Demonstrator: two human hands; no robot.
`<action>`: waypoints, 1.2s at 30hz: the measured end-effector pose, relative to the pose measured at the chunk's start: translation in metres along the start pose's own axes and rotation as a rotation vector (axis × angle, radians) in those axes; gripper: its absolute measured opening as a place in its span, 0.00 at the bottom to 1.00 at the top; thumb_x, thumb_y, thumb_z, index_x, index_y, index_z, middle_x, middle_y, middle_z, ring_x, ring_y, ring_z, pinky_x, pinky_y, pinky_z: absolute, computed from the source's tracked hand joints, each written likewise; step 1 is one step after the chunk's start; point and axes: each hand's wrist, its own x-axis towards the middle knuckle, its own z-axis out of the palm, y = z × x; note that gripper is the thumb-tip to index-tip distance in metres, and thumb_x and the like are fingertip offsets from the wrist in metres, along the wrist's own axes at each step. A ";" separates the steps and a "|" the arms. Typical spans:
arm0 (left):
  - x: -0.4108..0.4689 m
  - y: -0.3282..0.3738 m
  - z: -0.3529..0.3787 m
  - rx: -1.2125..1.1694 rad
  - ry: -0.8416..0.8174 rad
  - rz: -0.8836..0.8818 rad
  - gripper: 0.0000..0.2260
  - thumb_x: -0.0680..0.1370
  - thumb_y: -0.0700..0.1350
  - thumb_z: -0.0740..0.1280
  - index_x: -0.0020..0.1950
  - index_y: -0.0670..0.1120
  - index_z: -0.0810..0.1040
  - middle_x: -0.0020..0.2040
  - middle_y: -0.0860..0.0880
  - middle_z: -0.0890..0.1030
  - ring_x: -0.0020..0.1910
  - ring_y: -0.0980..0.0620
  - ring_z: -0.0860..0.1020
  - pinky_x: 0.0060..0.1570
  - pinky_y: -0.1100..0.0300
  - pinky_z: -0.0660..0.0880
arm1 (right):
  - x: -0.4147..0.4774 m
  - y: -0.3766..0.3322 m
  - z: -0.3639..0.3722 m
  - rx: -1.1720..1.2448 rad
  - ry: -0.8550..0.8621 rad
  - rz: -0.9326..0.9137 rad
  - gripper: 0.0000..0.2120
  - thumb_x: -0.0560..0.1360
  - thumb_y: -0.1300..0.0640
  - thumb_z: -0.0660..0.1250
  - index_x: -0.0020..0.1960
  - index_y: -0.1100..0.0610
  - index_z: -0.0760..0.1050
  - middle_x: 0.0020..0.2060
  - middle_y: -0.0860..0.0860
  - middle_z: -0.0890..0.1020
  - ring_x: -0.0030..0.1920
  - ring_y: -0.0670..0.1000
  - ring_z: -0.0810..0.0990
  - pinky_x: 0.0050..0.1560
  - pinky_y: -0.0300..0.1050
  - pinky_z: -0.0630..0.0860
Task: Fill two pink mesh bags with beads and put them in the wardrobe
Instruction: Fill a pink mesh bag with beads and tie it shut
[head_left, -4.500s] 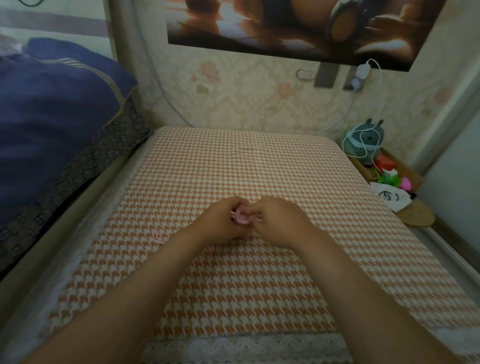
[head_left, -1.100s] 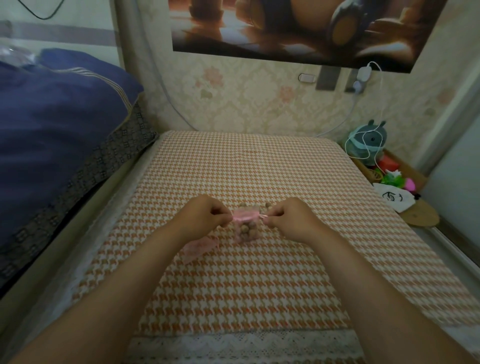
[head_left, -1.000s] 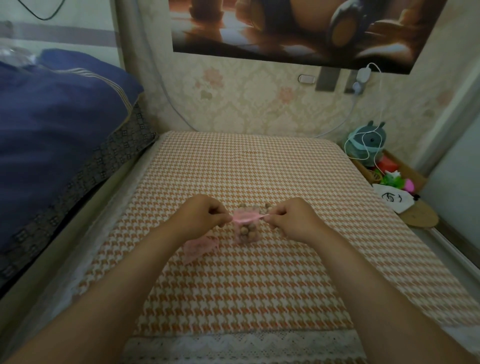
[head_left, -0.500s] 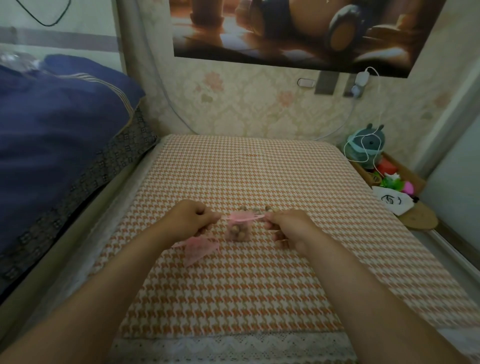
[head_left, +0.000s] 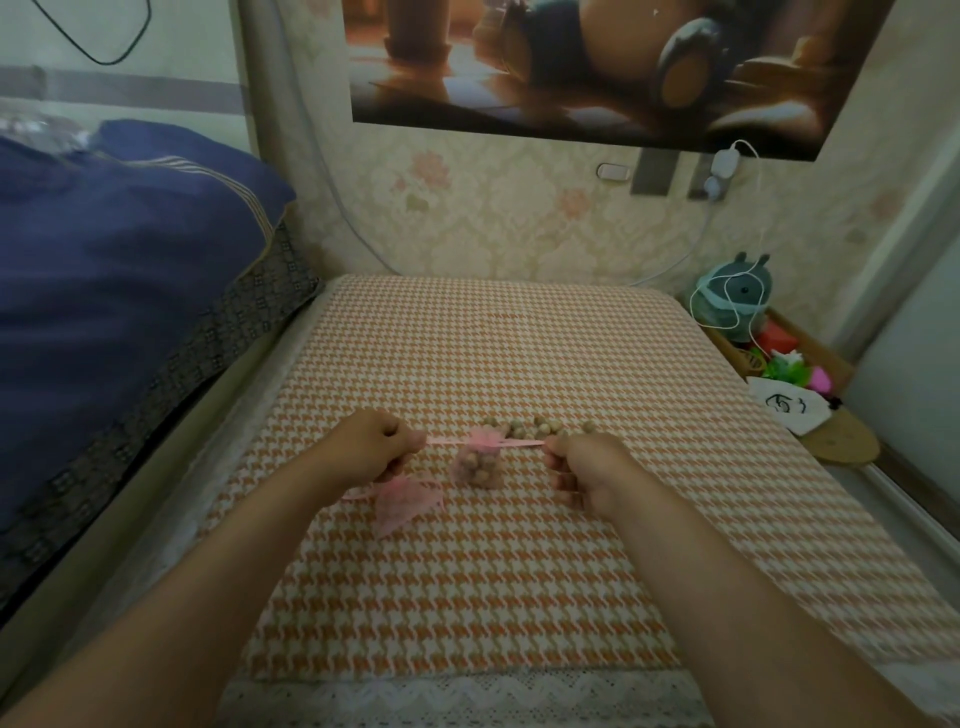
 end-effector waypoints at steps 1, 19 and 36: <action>0.000 0.000 -0.001 0.000 0.000 -0.004 0.17 0.79 0.47 0.67 0.32 0.42 0.75 0.27 0.46 0.75 0.26 0.51 0.70 0.31 0.58 0.69 | 0.000 0.000 0.000 0.003 0.023 -0.005 0.10 0.81 0.57 0.64 0.42 0.57 0.77 0.31 0.49 0.77 0.25 0.47 0.71 0.22 0.35 0.65; 0.020 0.006 0.047 0.086 -0.075 0.216 0.40 0.72 0.44 0.76 0.78 0.52 0.57 0.66 0.56 0.68 0.60 0.54 0.74 0.53 0.64 0.72 | -0.018 -0.008 0.009 0.030 -0.253 -0.250 0.12 0.79 0.65 0.58 0.40 0.56 0.74 0.51 0.57 0.85 0.53 0.56 0.86 0.52 0.57 0.81; 0.003 0.017 0.060 -0.254 0.069 0.199 0.06 0.70 0.36 0.77 0.36 0.45 0.83 0.32 0.51 0.83 0.28 0.63 0.80 0.28 0.72 0.72 | -0.010 0.006 0.021 -0.283 -0.290 -0.490 0.14 0.72 0.71 0.73 0.57 0.66 0.79 0.45 0.57 0.85 0.37 0.43 0.83 0.36 0.32 0.77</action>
